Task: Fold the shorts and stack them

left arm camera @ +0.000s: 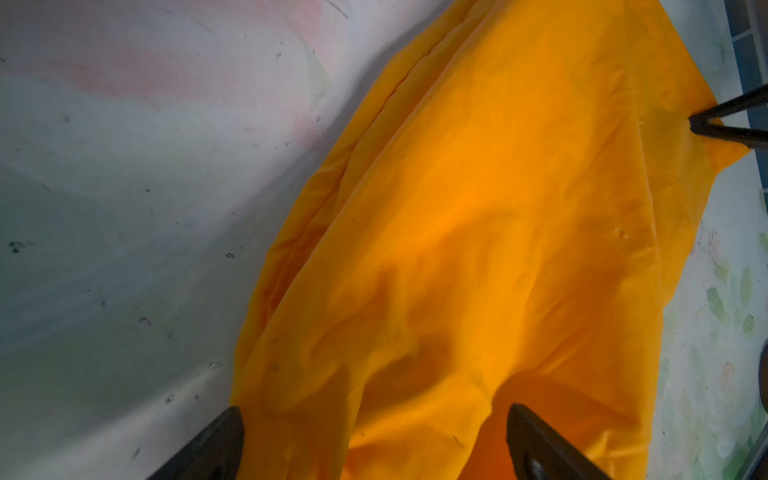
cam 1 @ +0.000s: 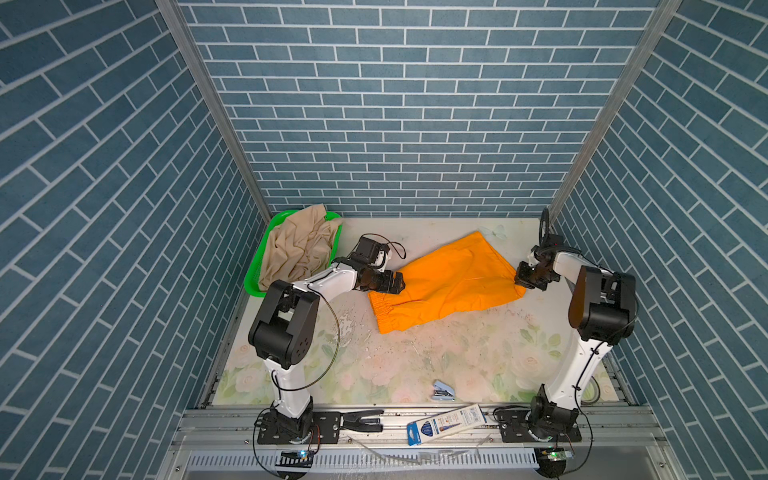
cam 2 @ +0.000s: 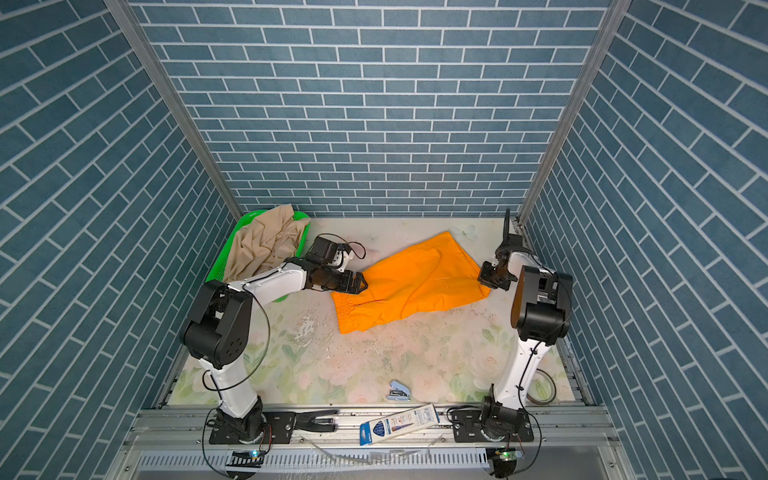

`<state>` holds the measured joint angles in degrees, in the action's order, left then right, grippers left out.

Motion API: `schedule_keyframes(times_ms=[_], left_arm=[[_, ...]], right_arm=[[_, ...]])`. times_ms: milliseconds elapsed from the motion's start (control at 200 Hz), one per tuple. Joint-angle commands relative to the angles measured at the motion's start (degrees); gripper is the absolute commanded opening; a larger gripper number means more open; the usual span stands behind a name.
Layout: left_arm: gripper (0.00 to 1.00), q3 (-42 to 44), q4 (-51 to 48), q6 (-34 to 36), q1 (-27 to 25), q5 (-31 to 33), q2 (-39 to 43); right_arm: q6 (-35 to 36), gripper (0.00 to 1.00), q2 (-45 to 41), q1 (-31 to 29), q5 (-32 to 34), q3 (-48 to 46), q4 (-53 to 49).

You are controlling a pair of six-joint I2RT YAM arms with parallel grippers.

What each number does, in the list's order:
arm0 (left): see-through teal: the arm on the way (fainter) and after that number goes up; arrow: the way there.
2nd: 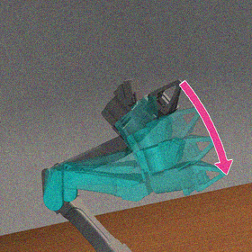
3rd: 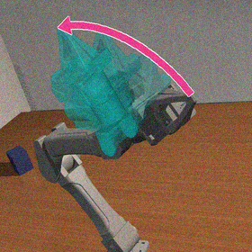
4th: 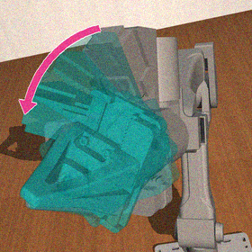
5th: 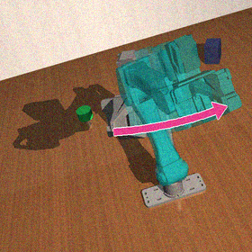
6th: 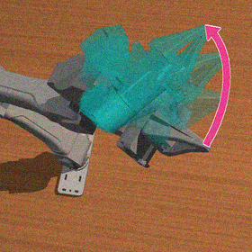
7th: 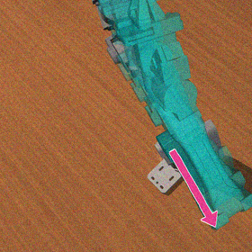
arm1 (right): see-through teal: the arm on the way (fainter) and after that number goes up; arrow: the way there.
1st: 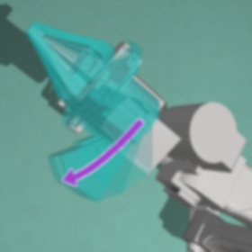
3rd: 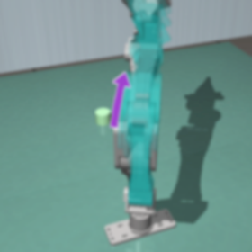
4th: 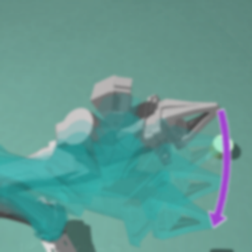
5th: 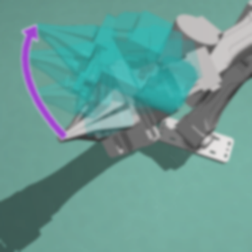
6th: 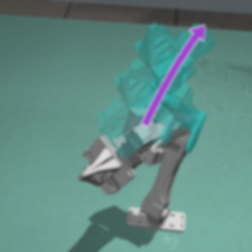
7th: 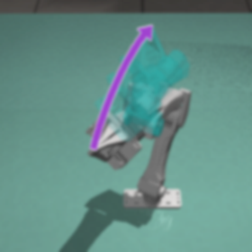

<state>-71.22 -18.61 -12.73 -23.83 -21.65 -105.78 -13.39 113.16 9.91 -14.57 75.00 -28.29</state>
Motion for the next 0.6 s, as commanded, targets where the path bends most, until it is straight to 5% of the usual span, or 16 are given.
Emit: schedule_keyframes(times_ms=[0,90,165,250,445,595], left_arm=[[1.00,-3.1,-5.9,4.6,0.4,-0.1,0.4],[1.00,-4.4,-7.8,6.0,0.4,-0.7,0.5],[1.00,-5.4,-9.0,6.5,0.4,-0.7,0.7],[1.00,-6.6,-10.5,5.7,0.4,0.0,1.9],[1.00,-10.1,-16.9,0.0,0.4,0.6,8.0],[1.00,-2.3,-14.6,-8.6,0.2,-5.8,14.7]], right_arm=[[-3.6,0.00,-7.3,1.7,2.4,-7.3,-2.1],[-5.6,0.00,-13.6,3.2,3.0,-14.5,-1.2],[-6.0,0.22,-17.5,4.1,4.8,-18.2,-0.2],[-4.8,0.31,-19.5,4.6,6.5,-18.1,-0.7],[-4.7,0.35,-25.9,3.0,6.0,-14.6,-2.8],[-7.5,0.36,-32.3,-3.8,4.9,-15.3,-4.4]])
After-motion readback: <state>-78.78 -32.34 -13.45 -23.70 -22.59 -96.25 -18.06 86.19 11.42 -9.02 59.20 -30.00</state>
